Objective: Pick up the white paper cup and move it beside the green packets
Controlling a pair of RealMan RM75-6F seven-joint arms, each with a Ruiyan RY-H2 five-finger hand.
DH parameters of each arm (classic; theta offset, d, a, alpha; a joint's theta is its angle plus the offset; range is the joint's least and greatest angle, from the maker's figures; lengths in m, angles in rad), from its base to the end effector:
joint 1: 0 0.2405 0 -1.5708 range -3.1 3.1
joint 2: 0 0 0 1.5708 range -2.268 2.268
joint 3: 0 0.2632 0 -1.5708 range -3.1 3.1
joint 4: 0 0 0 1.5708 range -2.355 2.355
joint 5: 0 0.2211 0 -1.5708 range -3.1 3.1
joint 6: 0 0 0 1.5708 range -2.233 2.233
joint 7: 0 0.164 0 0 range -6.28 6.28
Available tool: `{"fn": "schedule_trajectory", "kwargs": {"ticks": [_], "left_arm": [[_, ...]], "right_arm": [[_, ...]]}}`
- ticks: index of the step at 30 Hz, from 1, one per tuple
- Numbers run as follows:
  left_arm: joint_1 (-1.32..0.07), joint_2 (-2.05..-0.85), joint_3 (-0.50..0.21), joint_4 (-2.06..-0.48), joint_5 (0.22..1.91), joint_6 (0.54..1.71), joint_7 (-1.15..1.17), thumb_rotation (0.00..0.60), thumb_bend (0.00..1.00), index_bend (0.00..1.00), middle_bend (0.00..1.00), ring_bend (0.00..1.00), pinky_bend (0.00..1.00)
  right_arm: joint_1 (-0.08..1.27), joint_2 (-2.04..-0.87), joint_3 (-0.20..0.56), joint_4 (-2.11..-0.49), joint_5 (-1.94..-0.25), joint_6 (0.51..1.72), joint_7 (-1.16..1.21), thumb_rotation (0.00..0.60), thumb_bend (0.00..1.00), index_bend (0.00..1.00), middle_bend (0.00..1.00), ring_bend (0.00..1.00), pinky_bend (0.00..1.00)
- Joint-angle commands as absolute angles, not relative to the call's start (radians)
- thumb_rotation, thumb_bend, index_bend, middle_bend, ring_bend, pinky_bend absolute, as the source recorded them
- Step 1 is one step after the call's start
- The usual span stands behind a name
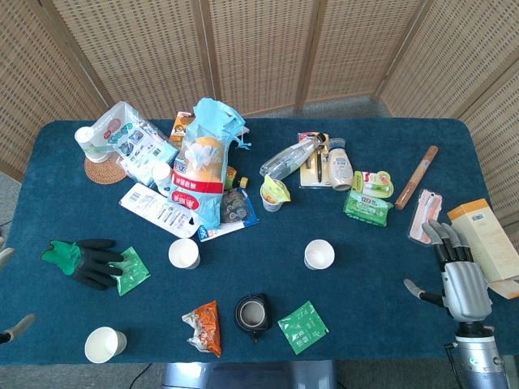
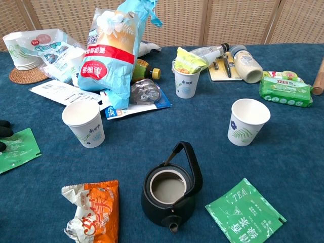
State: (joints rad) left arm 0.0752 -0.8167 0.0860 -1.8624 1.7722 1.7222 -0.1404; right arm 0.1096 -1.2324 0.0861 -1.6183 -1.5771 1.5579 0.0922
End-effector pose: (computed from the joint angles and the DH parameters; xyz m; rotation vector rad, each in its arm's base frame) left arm -0.2693 0.1230 0.2210 -1.4163 -0.9269 -1.0649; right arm -0.2845 -0.2150 0.1278 1.3308 -0.9402 1.1949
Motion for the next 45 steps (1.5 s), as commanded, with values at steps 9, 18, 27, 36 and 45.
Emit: {"fn": "schedule_trajectory", "kwargs": {"ticks": [9,18,27,36,45], "left_arm": [[0.076,-0.821,0.086,-1.863,1.781,1.717,-0.127,0.600,0.20,0.00,0.00,0.00,0.00],[0.081,-0.822,0.087,-1.862,1.792,1.725,-0.127,0.600,0.20,0.00,0.00,0.00,0.00],[0.079,-0.825,0.086,-1.858,1.789,1.718,-0.121,0.600,0.20,0.00,0.00,0.00,0.00],[0.078,-0.826,0.084,-1.860,1.786,1.714,-0.119,0.600,0.20,0.00,0.00,0.00,0.00],[0.077,-0.826,0.081,-1.861,1.781,1.710,-0.119,0.600,0.20,0.00,0.00,0.00,0.00]], "right_arm": [[0.114,-1.235,0.077,-1.621,-1.584,1.544,0.092,0.600,0.00,0.00,0.00,0.00,0.00],[0.164,-1.234,0.042,-1.675,-1.595,1.422,0.143,0.600,0.00,0.00,0.00,0.00,0.00],[0.271,-1.257,0.074,-1.756,-1.516,1.240,0.078,0.600,0.00,0.00,0.00,0.00,0.00],[0.347,-1.317,0.103,-1.787,-1.419,1.131,-0.021,0.600,0.00,0.05,0.00,0.00,0.00],[0.411,-1.382,0.125,-1.767,-1.316,1.052,-0.112,0.600,0.00,0.07,0.00,0.00,0.00]]}}
